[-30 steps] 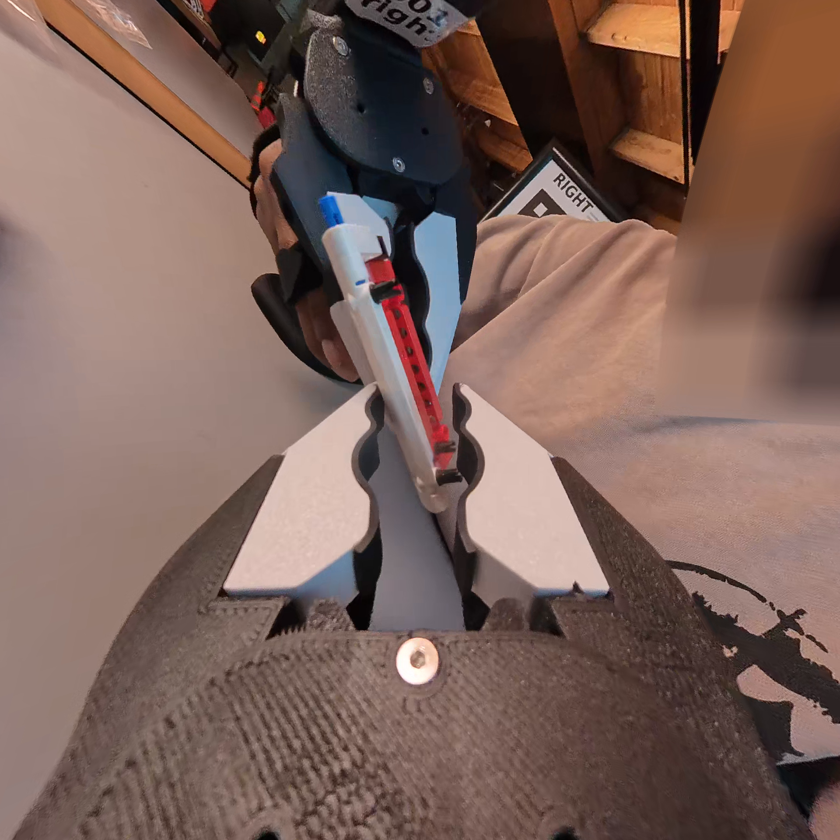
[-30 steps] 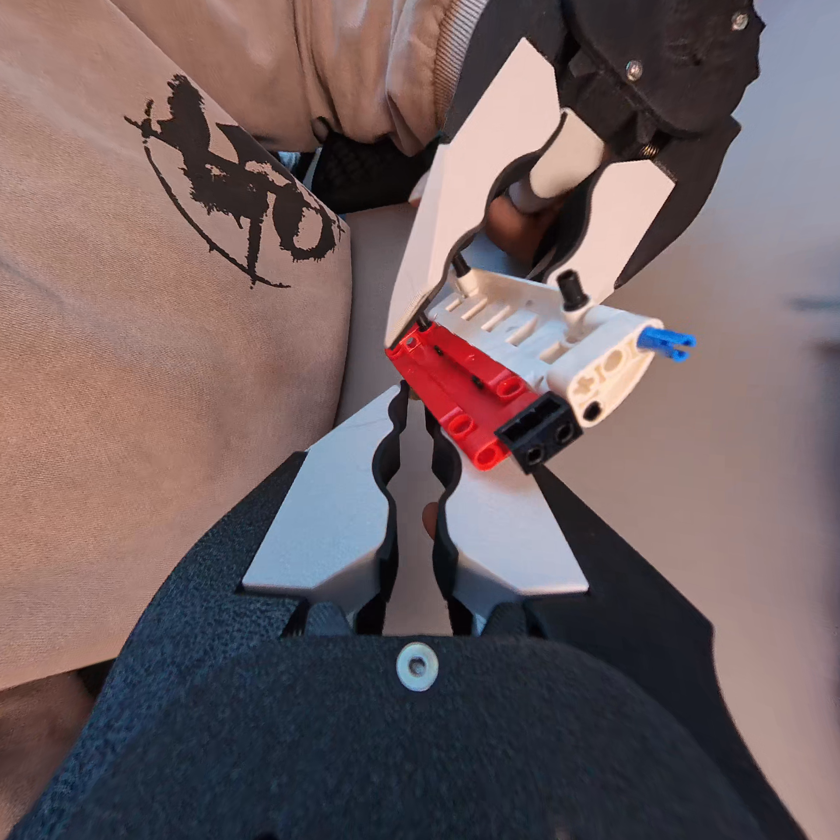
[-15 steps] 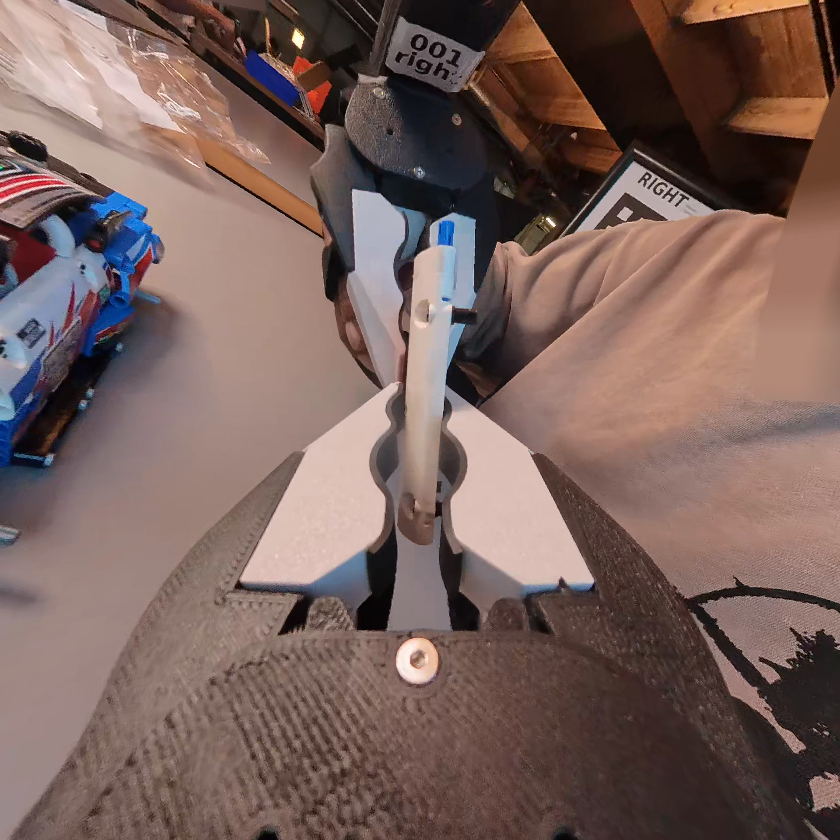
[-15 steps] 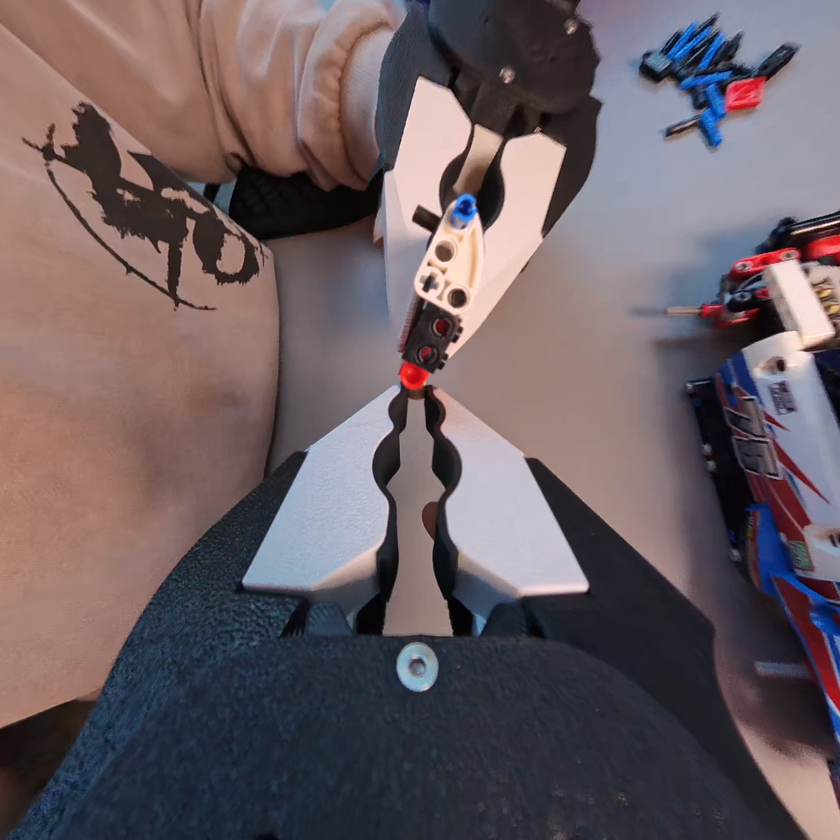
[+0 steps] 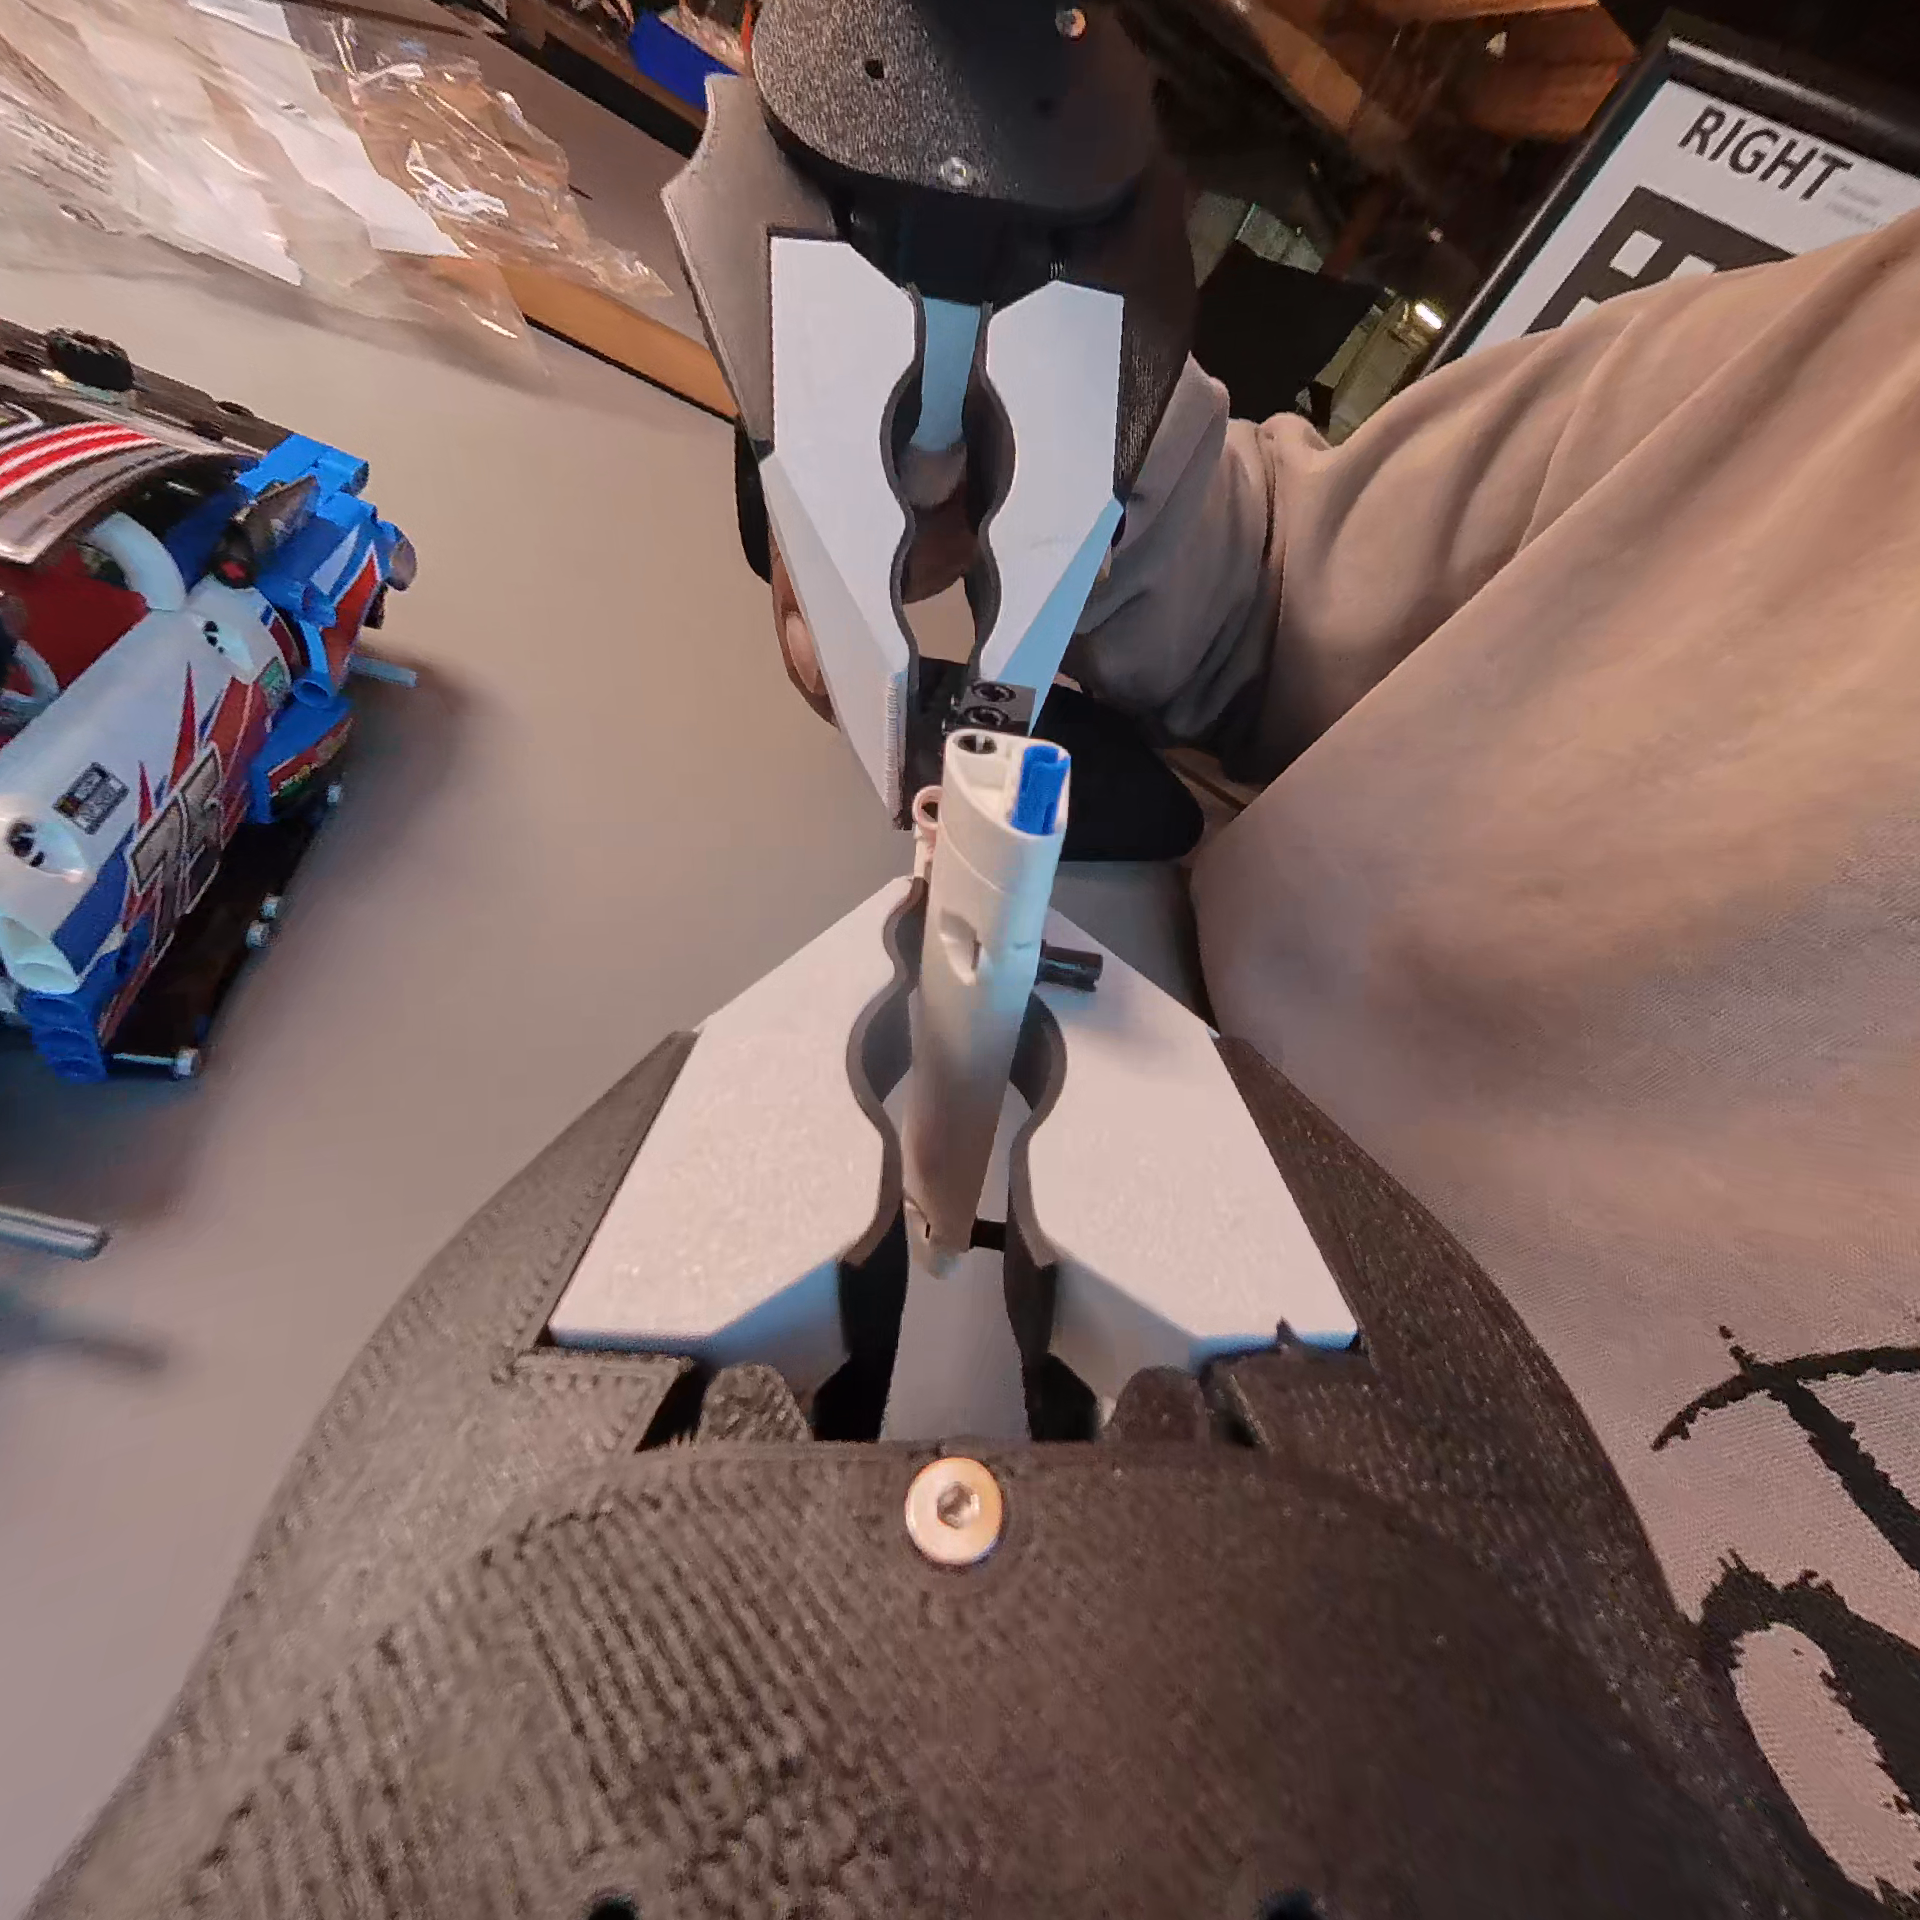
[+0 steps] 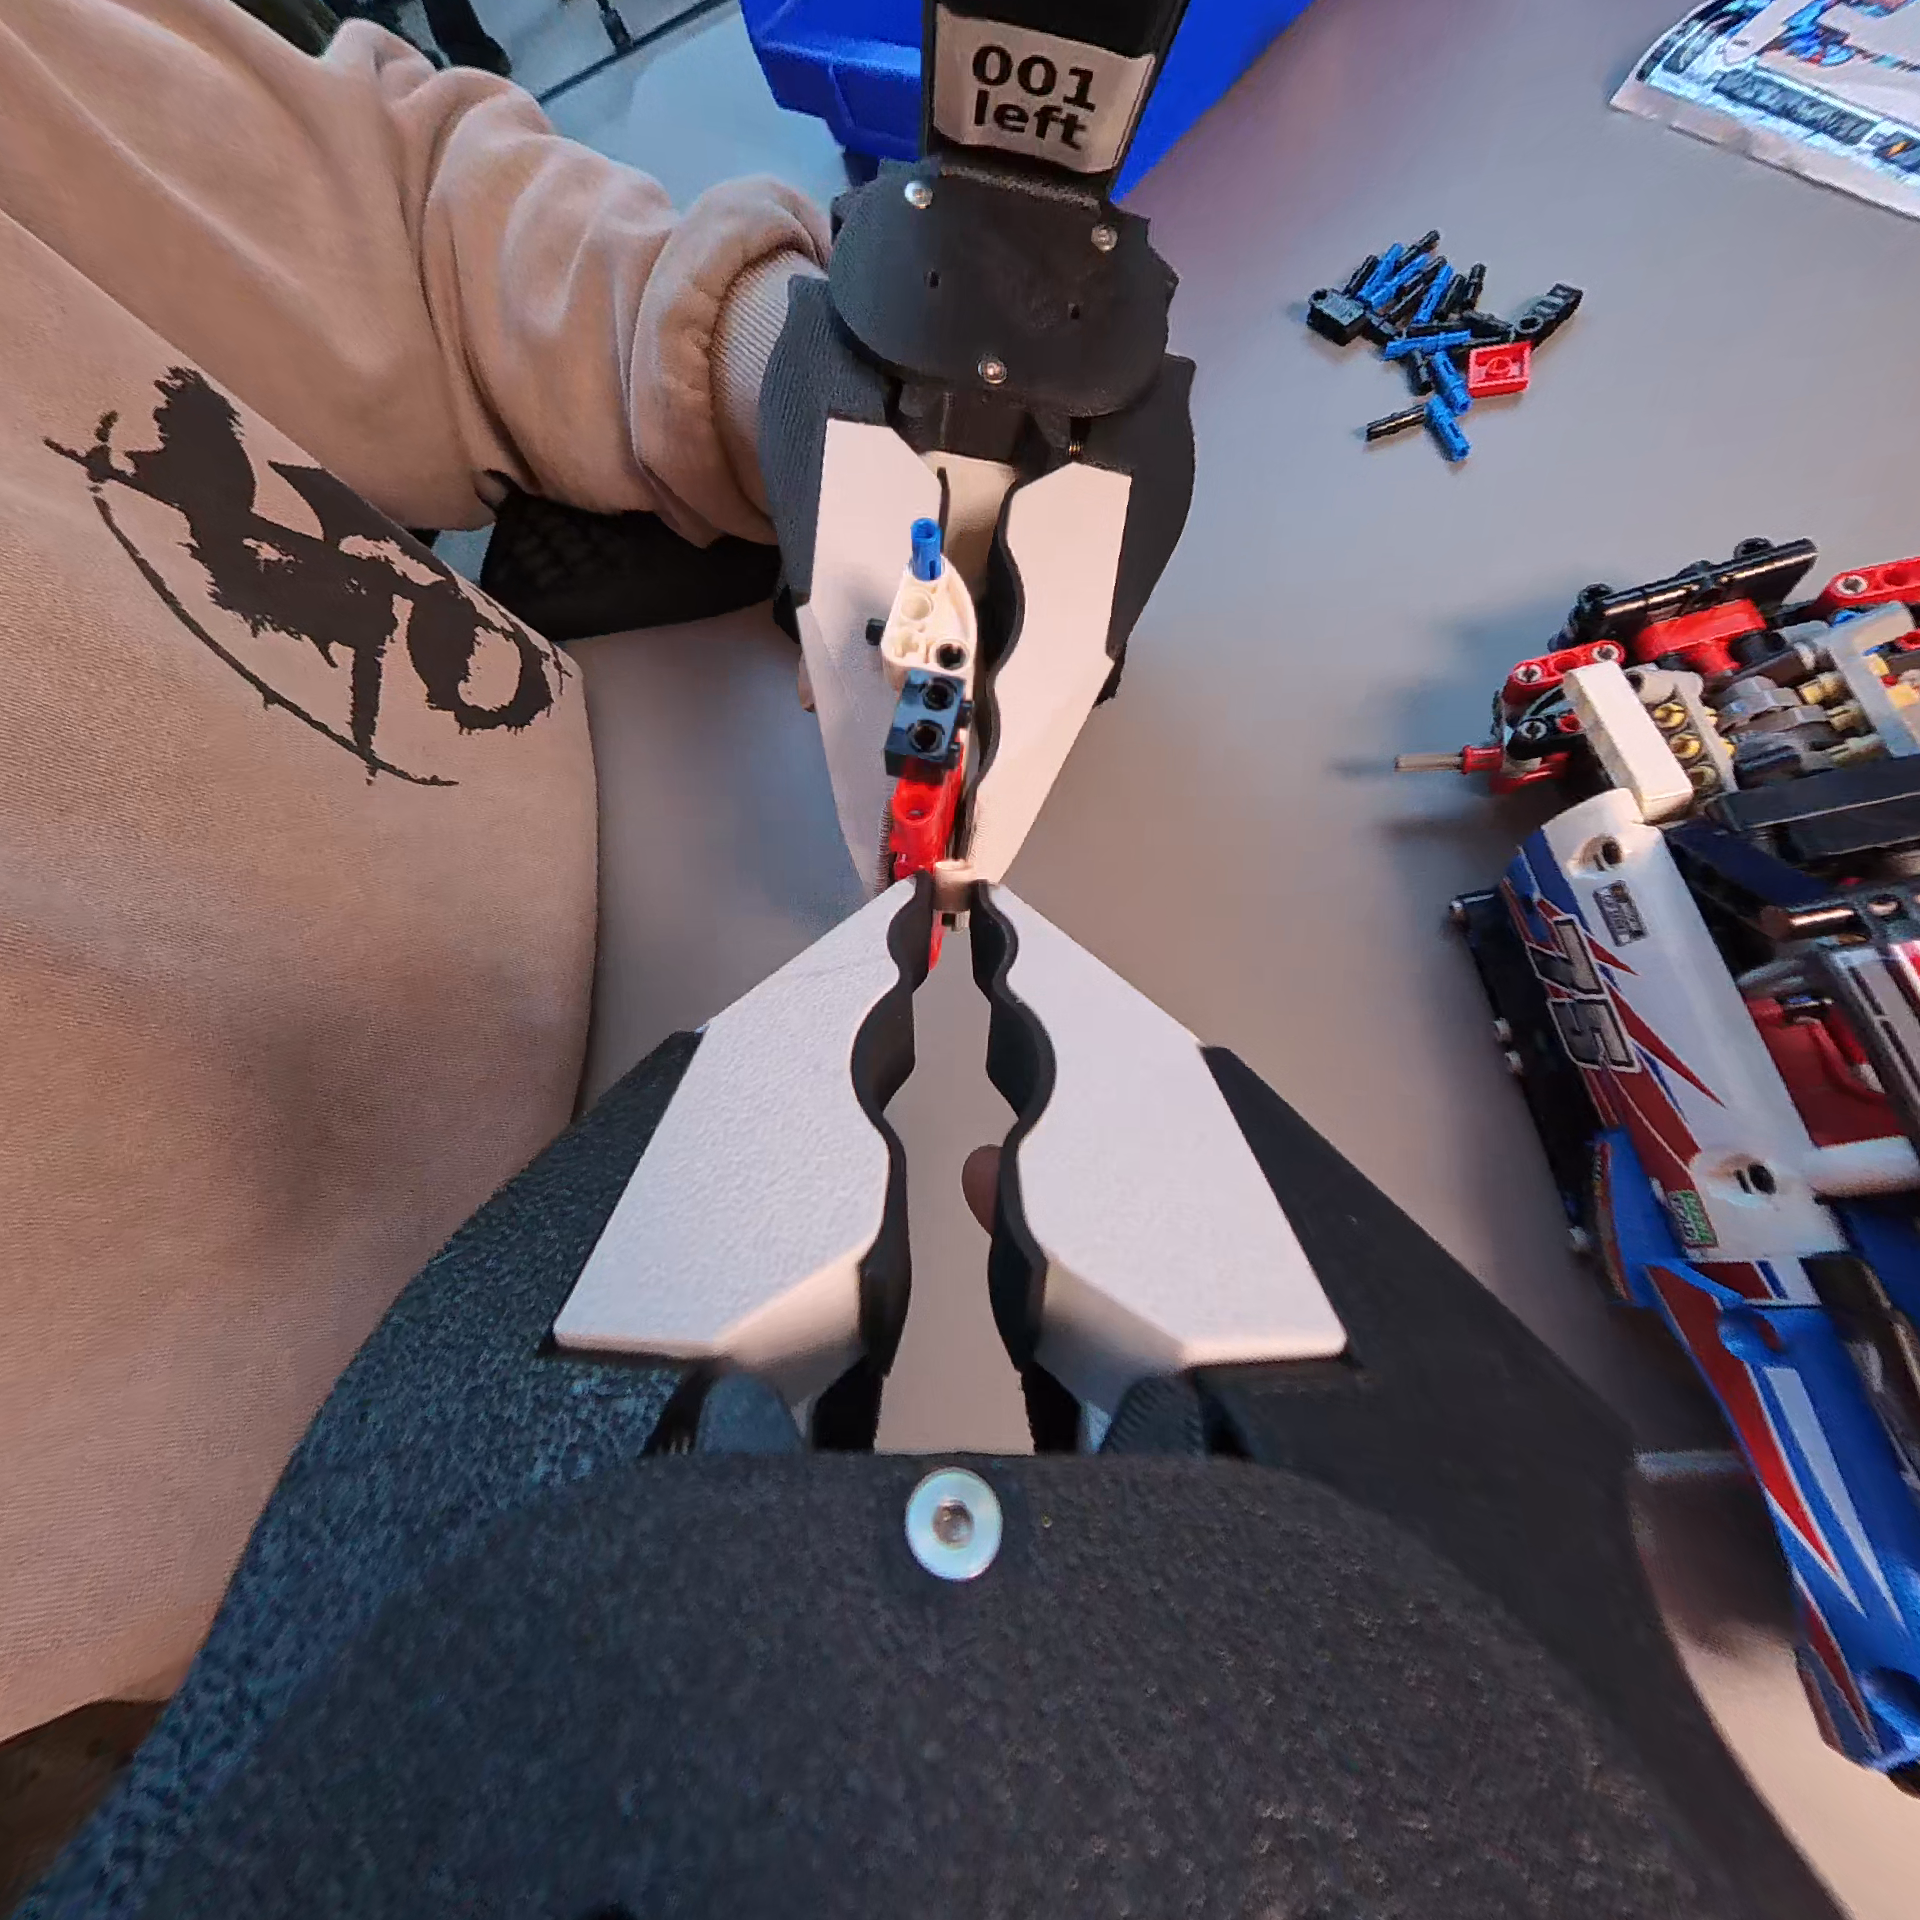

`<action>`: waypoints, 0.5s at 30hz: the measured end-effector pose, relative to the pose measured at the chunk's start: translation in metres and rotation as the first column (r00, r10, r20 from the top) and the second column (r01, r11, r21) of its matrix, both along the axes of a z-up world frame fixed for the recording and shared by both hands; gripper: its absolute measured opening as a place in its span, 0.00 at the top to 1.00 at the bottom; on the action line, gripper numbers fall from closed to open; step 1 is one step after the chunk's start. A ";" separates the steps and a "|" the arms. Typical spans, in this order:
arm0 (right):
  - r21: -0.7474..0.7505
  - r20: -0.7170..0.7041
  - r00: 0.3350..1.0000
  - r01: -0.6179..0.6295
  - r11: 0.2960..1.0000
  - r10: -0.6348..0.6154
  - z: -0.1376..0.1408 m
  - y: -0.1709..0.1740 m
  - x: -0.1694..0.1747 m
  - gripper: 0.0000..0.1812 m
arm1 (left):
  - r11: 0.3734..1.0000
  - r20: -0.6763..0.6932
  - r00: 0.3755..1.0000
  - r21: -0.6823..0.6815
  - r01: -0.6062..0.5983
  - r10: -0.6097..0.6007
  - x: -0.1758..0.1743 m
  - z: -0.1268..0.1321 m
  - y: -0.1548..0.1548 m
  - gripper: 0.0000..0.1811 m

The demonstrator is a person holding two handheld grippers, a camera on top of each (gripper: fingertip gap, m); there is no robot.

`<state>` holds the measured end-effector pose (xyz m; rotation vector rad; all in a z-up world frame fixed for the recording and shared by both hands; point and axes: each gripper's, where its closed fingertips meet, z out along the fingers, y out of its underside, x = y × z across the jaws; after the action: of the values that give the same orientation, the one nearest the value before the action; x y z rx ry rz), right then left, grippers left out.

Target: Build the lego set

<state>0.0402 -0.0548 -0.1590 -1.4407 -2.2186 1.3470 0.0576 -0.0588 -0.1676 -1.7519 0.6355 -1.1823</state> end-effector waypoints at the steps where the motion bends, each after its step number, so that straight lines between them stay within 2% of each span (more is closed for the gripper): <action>1: -0.007 -0.014 1.000 0.011 1.000 -0.011 0.001 0.002 -0.001 0.98 | 1.000 0.024 1.000 0.000 -0.011 0.011 -0.002 0.003 0.001 0.96; 4: -0.028 -0.092 0.995 0.022 0.999 -0.025 0.011 0.008 -0.001 0.98 | 1.000 0.058 0.998 -0.024 -0.020 0.021 -0.009 0.007 0.004 0.96; 8: -0.049 -0.188 0.981 0.046 0.998 -0.055 0.026 0.022 0.004 0.98 | 0.997 -0.135 0.990 -0.068 -0.042 0.032 -0.013 -0.016 0.006 0.96; 12: 0.008 -0.104 0.994 0.033 0.999 -0.032 0.016 0.021 0.007 0.98 | 0.997 -0.323 0.946 -0.067 -0.050 0.026 -0.005 -0.035 0.006 0.96; 15: 0.066 -0.016 1.000 0.003 0.998 -0.001 0.002 0.018 0.008 0.98 | 0.997 -0.359 0.933 -0.054 -0.049 0.026 -0.001 -0.038 0.006 0.96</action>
<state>0.0487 -0.0370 -0.1571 -1.4042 -2.2288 1.2681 0.0562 -0.0524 -0.2058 -2.0465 0.7809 -0.8675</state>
